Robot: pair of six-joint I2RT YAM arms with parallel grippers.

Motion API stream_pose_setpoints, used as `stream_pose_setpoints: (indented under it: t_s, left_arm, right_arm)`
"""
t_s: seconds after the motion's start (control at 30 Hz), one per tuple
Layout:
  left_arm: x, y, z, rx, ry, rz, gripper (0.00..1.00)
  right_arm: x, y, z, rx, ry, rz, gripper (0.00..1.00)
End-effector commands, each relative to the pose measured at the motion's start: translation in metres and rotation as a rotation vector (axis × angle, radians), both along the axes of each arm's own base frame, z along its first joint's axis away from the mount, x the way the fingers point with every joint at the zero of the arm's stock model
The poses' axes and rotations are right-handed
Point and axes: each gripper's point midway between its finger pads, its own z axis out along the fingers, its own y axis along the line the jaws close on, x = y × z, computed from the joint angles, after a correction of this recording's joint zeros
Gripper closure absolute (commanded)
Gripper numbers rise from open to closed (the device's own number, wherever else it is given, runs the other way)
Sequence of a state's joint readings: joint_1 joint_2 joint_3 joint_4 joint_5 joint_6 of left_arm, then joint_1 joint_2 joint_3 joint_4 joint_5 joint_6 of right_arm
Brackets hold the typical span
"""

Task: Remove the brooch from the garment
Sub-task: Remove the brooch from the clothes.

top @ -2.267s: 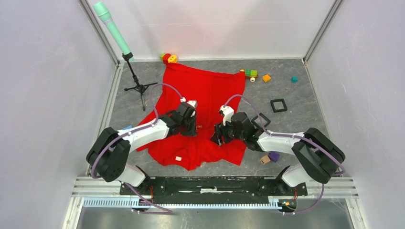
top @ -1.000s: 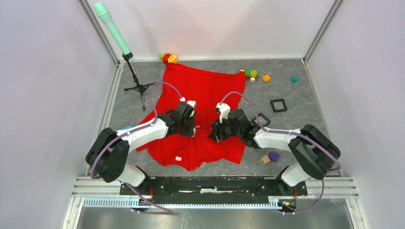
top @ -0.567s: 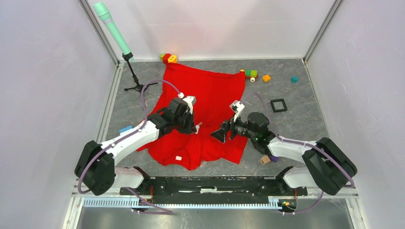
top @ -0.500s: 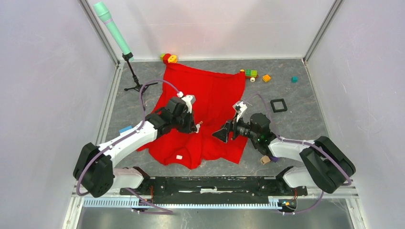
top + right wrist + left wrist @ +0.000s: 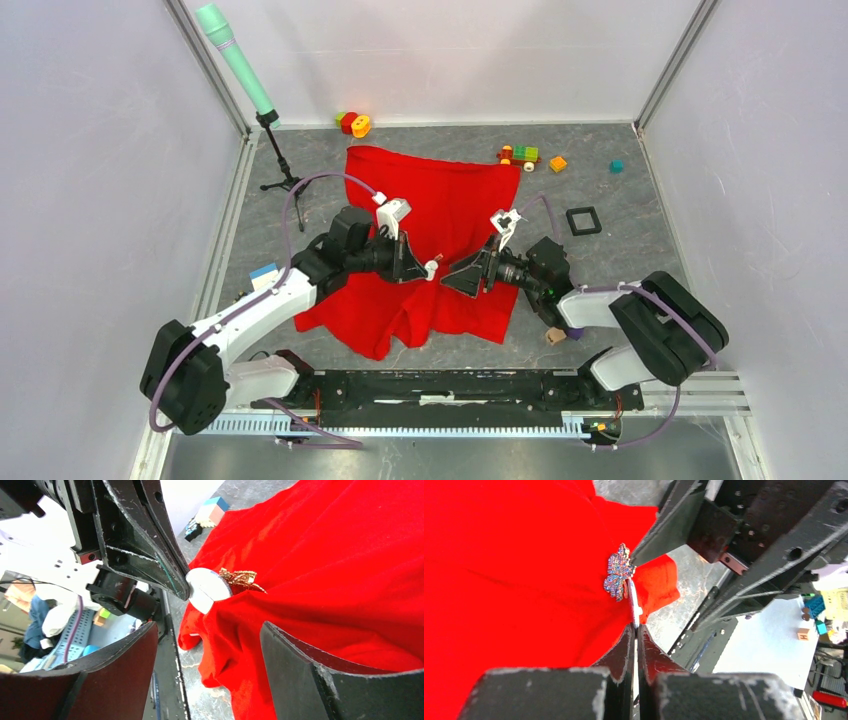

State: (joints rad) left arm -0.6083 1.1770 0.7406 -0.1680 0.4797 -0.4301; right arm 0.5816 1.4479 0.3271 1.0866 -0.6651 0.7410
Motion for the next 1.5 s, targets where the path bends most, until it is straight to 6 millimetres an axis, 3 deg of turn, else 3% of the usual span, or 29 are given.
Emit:
stream_pose_setpoints:
  t_s: [0.0,0.27,0.53,0.83,1.0,1.3,1.47]
  left_arm:
    - [-0.006,-0.017,0.041,-0.165,-0.084,-0.072,0.98]
    - [-0.009,-0.023,0.050,-0.230,-0.096,-0.099,0.98]
    - [-0.008,-0.021,0.043,-0.220,-0.088,-0.084,0.98]
    - [-0.008,-0.020,0.038,-0.216,-0.086,-0.076,0.98]
    - [-0.009,-0.020,0.037,-0.220,-0.082,-0.080,0.98]
    - [-0.009,-0.020,0.036,-0.217,-0.084,-0.080,0.98]
    - [-0.009,-0.019,0.034,-0.215,-0.084,-0.077,0.98]
  right_arm:
    - [0.001,0.008,0.031,0.109,-0.028,0.035,0.21]
    - [-0.003,0.012,0.047,0.238,0.072,0.067,0.28]
    - [-0.009,0.007,0.077,0.411,0.118,0.093,0.51]
    - [-0.007,0.004,0.088,0.445,0.090,0.073,0.55]
    - [-0.003,0.007,0.089,0.455,0.108,0.073,0.67]
    - [-0.004,0.005,0.093,0.475,0.104,0.076,0.62]
    - [-0.002,0.004,0.093,0.485,0.114,0.062,0.66]
